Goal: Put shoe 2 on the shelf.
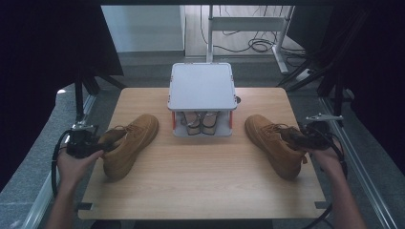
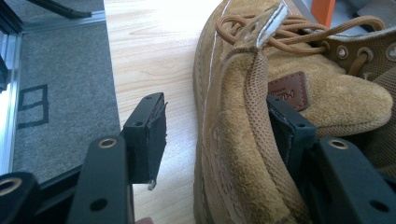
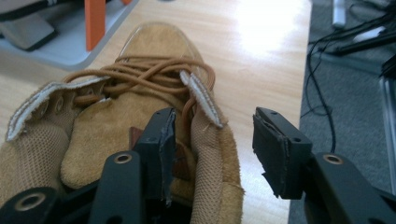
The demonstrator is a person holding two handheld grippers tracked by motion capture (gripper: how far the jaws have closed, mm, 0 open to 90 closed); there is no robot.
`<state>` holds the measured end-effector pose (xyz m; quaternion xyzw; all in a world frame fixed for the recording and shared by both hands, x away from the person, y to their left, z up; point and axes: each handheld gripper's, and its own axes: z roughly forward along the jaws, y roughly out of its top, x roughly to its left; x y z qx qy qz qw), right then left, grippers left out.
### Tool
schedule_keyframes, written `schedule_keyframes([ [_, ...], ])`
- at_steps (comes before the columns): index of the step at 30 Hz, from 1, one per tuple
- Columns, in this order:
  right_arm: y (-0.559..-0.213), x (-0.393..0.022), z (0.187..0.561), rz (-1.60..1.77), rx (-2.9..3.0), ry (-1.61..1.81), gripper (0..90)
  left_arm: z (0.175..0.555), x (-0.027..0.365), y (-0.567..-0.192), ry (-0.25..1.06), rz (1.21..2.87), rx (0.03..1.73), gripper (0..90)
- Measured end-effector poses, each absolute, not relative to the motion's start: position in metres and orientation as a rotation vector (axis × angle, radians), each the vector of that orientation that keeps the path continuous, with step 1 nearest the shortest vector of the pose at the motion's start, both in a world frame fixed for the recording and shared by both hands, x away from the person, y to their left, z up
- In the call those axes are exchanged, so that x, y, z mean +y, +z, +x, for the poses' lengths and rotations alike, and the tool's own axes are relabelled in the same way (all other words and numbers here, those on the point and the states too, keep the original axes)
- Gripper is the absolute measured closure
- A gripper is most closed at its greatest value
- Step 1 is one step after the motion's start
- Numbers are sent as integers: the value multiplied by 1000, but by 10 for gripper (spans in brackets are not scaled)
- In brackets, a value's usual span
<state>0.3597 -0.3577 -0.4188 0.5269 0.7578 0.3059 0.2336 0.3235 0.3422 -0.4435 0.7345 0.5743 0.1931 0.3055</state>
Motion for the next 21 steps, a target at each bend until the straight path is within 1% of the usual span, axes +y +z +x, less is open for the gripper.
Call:
schedule_keyframes([
  [7,-417,-354,366,1482,2151,749,573,323,341,-444,507,1939,1529,463],
  [13,-418,-353,369,1534,2180,725,651,326,341,-444,461,1943,1538,501],
  [16,-418,-353,370,1555,2185,714,681,326,340,-444,457,1939,1525,551],
  [21,-419,-353,370,1580,2172,714,720,327,340,-444,414,1936,1526,613],
])
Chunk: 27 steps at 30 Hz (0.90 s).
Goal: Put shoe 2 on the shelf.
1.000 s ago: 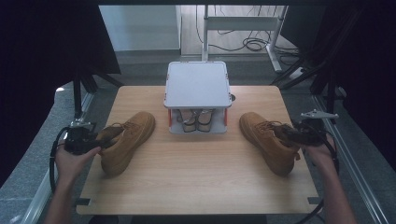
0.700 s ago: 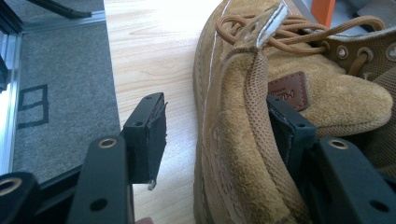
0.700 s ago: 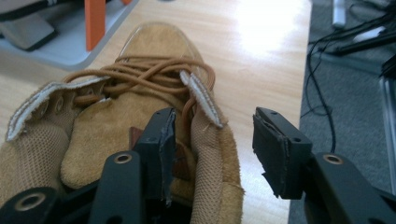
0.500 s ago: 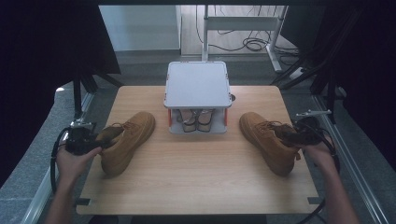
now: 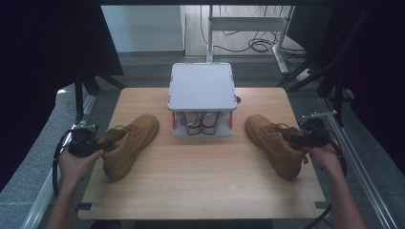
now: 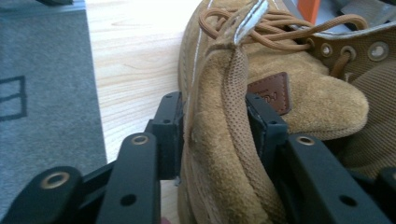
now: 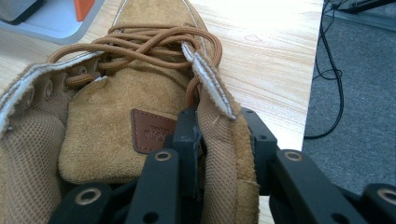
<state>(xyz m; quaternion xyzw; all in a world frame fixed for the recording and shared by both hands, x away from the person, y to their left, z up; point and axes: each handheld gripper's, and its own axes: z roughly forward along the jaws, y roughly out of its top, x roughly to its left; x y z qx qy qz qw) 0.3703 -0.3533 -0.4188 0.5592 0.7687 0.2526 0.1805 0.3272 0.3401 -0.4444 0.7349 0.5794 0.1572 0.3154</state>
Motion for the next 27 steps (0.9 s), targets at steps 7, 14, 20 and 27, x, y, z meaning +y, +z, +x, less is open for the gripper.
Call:
schedule_keyframes([
  [7,-420,-354,369,1595,2147,740,748,330,337,-443,392,1961,1541,659],
  [14,-421,-355,367,1596,2127,765,760,330,335,-443,422,1959,1558,746],
  [20,-421,-353,364,1608,2108,818,764,326,336,-445,444,1913,1545,766],
  [27,-421,-353,361,1617,2089,854,770,324,330,-439,491,1874,1491,775],
])
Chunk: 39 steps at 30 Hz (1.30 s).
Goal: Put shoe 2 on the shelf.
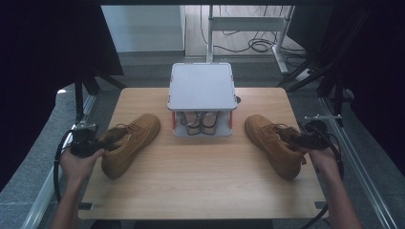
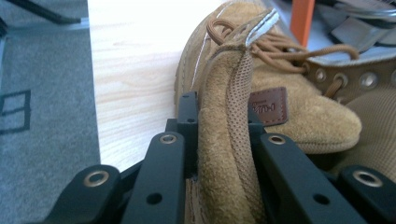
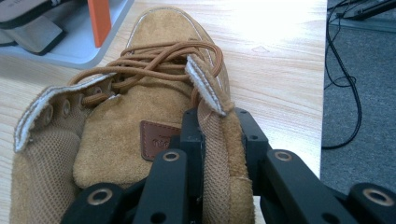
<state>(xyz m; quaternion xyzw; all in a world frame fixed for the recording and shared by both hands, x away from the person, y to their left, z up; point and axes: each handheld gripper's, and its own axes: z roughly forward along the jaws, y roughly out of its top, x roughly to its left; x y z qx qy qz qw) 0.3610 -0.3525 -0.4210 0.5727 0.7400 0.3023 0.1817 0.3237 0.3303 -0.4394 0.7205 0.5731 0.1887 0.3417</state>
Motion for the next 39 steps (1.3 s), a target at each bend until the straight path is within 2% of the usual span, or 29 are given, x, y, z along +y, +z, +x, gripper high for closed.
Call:
schedule_keyframes([
  [9,-418,-348,358,1593,2061,928,782,319,324,-421,532,1830,1431,775],
  [21,-410,-341,355,1553,2033,1019,788,316,330,-403,521,1756,1388,774],
  [39,-381,-343,343,1494,1974,1128,789,316,331,-377,567,1705,1348,772],
])
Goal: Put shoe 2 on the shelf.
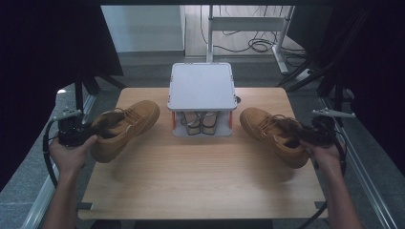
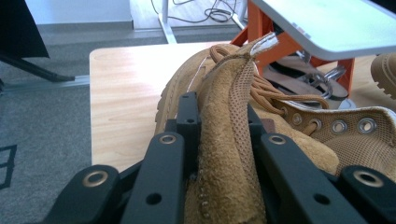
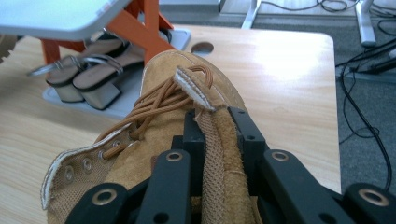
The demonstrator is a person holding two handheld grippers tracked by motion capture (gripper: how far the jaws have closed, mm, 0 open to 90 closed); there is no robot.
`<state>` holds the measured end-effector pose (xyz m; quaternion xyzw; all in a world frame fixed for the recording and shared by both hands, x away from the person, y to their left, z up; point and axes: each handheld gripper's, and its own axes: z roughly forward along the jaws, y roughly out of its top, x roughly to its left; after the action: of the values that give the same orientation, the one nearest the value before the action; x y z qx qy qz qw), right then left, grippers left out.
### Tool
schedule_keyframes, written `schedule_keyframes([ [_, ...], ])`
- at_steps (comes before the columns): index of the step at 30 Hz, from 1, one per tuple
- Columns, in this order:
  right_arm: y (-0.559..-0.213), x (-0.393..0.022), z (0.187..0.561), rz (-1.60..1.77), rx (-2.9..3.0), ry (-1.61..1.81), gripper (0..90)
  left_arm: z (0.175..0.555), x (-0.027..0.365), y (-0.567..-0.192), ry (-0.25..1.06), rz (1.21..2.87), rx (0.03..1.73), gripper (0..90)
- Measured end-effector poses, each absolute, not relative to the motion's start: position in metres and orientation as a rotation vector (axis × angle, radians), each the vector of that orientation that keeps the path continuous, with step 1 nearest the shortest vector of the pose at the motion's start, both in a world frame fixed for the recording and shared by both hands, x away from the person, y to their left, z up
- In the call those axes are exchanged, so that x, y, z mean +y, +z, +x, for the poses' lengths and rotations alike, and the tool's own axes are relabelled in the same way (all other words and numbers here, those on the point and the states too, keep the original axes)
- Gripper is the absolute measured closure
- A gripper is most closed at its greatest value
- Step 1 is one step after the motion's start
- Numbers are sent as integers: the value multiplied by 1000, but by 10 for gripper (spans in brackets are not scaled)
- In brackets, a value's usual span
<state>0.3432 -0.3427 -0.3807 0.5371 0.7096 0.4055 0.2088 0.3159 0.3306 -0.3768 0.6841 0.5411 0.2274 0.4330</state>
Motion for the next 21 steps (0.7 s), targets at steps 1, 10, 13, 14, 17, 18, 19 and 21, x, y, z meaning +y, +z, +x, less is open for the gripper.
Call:
schedule_keyframes([
  [1,-378,-343,343,1490,1968,1138,788,316,330,-376,571,1699,1346,771],
  [10,-362,-343,339,1501,1910,1223,788,317,333,-368,572,1677,1343,772],
  [13,-356,-345,337,1503,1887,1245,788,317,334,-362,582,1670,1339,772],
  [14,-353,-346,336,1503,1876,1256,787,316,335,-360,586,1667,1337,772],
  [17,-346,-349,333,1500,1850,1269,787,317,337,-355,589,1661,1337,772],
  [18,-344,-350,333,1496,1847,1272,786,317,337,-353,588,1657,1339,771],
  [19,-341,-350,332,1490,1846,1271,787,317,337,-352,589,1659,1339,772],
  [21,-336,-351,332,1485,1842,1267,787,318,337,-349,592,1660,1338,771],
])
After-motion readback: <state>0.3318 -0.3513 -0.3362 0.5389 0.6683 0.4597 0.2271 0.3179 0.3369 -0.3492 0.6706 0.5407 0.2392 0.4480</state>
